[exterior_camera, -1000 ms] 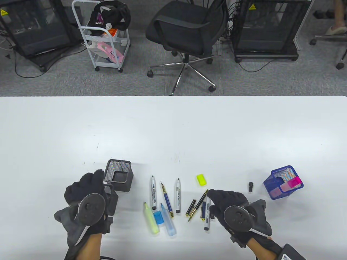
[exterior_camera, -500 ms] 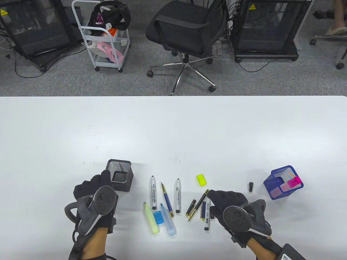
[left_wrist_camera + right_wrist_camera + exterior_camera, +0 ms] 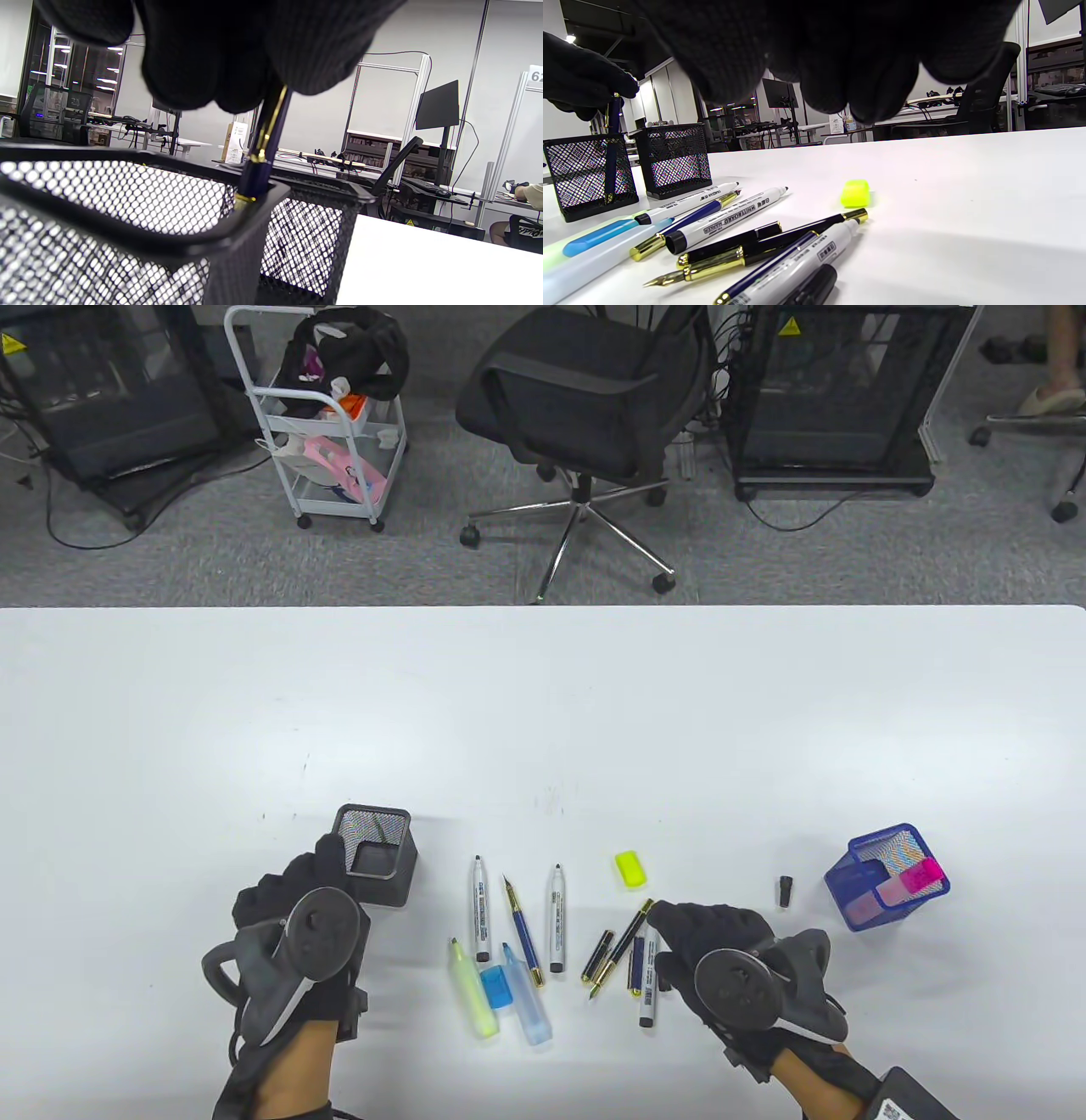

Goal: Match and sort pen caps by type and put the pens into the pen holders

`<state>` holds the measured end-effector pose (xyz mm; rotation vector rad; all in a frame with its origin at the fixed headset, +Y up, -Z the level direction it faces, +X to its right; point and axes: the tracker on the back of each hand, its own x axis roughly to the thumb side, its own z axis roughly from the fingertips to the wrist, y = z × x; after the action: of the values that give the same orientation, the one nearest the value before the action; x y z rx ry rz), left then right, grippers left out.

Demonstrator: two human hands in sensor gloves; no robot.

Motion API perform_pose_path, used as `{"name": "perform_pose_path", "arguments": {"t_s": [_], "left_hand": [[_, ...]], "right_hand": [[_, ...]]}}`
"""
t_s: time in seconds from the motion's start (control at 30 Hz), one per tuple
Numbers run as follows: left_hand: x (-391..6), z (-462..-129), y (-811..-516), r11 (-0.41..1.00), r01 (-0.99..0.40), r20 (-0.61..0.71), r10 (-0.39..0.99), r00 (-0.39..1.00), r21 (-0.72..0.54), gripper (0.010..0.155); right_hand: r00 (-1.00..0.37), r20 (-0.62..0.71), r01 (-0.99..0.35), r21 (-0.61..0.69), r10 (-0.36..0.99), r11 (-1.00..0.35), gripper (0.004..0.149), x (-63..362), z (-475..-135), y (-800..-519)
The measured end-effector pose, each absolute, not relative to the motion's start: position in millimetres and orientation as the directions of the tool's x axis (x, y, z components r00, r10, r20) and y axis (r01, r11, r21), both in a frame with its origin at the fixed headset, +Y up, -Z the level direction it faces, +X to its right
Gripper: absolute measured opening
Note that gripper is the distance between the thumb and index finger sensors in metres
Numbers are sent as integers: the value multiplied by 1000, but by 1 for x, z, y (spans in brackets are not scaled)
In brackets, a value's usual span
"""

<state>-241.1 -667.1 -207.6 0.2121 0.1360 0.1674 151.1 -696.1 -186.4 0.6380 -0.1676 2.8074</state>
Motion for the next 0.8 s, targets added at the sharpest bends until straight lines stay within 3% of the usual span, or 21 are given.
{"name": "perform_pose_path", "arguments": {"t_s": [0.27, 0.47, 0.57, 0.67, 0.8], "left_hand": [[-233, -198, -652, 953, -169, -86, 196, 977, 250, 60], [-195, -182, -632, 934, -203, 64, 193, 979, 295, 64], [-174, -185, -641, 964, -202, 90, 188, 978, 172, 64], [-153, -194, -667, 987, -157, 57, 159, 986, -47, 64], [-140, -203, -699, 964, -124, -19, 123, 992, -235, 67]], "right_hand": [[-872, 436, -274, -55, 224, -960, 59, 151, -187, -696], [-872, 436, -274, -58, 223, -960, 59, 152, -187, -697], [-873, 435, -272, -57, 221, -960, 59, 152, -187, -697], [-874, 434, -270, -59, 219, -961, 59, 153, -187, -697], [-875, 435, -263, -58, 213, -963, 60, 154, -187, -697]]}}
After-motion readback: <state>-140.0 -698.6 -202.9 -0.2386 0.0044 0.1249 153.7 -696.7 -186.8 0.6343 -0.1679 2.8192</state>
